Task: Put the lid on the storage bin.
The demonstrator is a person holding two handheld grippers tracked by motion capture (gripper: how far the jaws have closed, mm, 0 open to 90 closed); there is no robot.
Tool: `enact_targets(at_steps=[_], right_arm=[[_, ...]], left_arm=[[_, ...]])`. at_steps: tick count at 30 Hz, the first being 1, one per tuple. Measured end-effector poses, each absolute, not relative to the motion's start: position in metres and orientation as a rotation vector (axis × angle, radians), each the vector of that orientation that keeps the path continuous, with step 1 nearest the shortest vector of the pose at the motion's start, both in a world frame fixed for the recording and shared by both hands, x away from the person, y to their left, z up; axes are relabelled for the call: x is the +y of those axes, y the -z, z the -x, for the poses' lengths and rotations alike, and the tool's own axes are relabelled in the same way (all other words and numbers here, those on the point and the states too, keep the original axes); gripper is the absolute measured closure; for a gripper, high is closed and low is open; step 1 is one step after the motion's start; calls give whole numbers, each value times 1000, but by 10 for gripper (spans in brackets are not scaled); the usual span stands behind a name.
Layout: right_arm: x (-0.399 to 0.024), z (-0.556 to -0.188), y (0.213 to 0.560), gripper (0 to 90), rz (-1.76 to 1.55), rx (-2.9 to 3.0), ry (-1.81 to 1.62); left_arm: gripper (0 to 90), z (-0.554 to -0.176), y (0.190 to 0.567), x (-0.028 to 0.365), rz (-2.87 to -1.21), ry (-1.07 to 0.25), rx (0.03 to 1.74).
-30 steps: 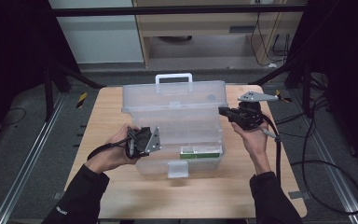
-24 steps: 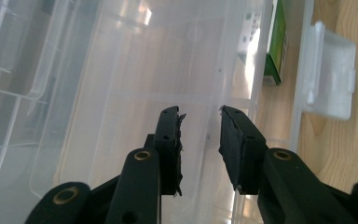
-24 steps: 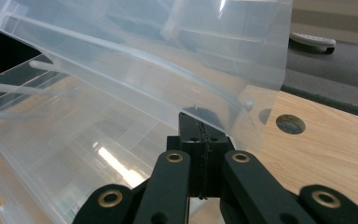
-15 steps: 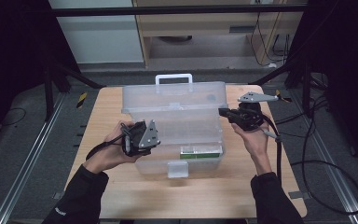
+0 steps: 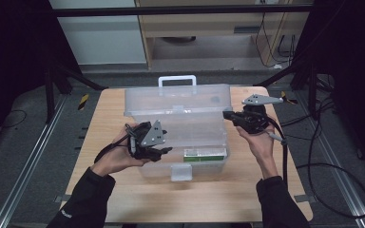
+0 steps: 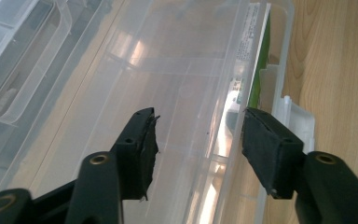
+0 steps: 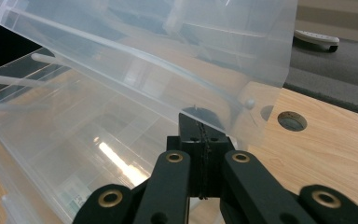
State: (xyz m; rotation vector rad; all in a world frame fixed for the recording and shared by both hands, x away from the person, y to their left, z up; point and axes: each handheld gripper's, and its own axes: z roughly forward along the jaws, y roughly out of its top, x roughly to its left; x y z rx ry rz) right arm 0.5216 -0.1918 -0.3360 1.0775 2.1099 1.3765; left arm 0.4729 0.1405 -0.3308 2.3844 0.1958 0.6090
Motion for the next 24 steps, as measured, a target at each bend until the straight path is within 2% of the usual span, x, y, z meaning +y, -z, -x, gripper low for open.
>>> enact_targets(at_steps=[7,24], right_arm=[[-192,-521,336,900,-1071,2123,-1372],[-193,-520,337,900,-1064,2138,-1365]], left_arm=[[405,-476,333,148,-2291,-615,310],[420,-483,334,175,-2071,-619,563]])
